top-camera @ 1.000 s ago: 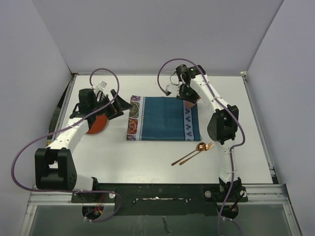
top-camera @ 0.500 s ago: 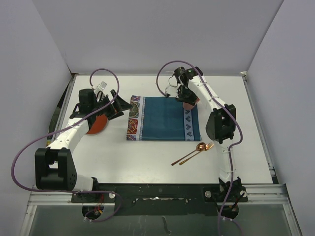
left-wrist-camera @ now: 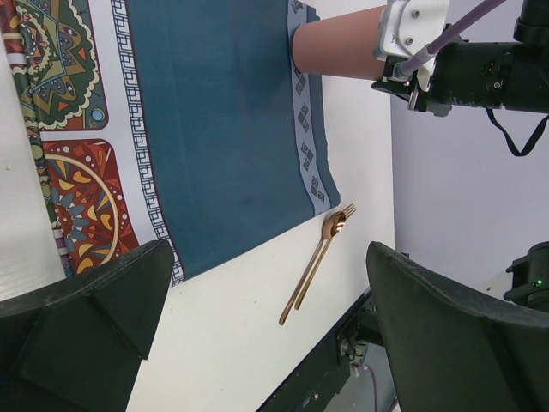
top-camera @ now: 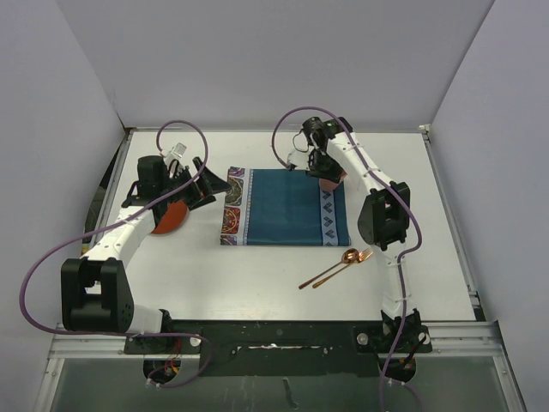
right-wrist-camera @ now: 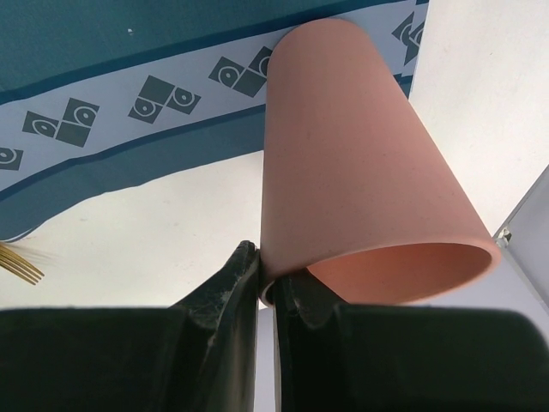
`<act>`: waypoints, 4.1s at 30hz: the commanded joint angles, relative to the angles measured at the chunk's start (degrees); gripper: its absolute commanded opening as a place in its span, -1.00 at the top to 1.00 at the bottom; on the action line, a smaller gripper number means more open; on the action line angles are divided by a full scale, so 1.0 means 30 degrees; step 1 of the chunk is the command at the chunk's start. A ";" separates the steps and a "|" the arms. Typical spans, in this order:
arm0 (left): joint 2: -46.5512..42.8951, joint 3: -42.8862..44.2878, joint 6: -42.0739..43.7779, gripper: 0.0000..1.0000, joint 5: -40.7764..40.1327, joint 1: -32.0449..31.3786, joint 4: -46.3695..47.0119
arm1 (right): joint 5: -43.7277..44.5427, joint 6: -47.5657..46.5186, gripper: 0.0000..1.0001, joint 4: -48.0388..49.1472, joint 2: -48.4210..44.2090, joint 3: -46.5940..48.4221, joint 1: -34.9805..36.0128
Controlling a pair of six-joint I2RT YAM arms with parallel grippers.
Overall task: Set the dinner table for one person
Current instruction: Place the cup on the napkin, then pick up the plate at the center of the board.
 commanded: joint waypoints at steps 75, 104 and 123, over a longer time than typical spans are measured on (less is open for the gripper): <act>-0.0144 0.0684 -0.0191 -0.96 0.0580 -0.0632 0.1576 | 0.0325 0.0363 0.29 0.5534 -0.6345 -0.4471 0.0388; 0.1764 -0.0603 -0.2235 0.00 -0.7246 1.2410 -0.3588 | -0.1807 0.3428 0.31 0.9607 -1.0321 -0.9227 -0.1737; 0.5434 0.0932 -0.1240 0.01 -1.0243 1.1034 -0.4233 | -0.1260 0.3467 0.31 1.0048 -1.1650 -1.0559 -0.2404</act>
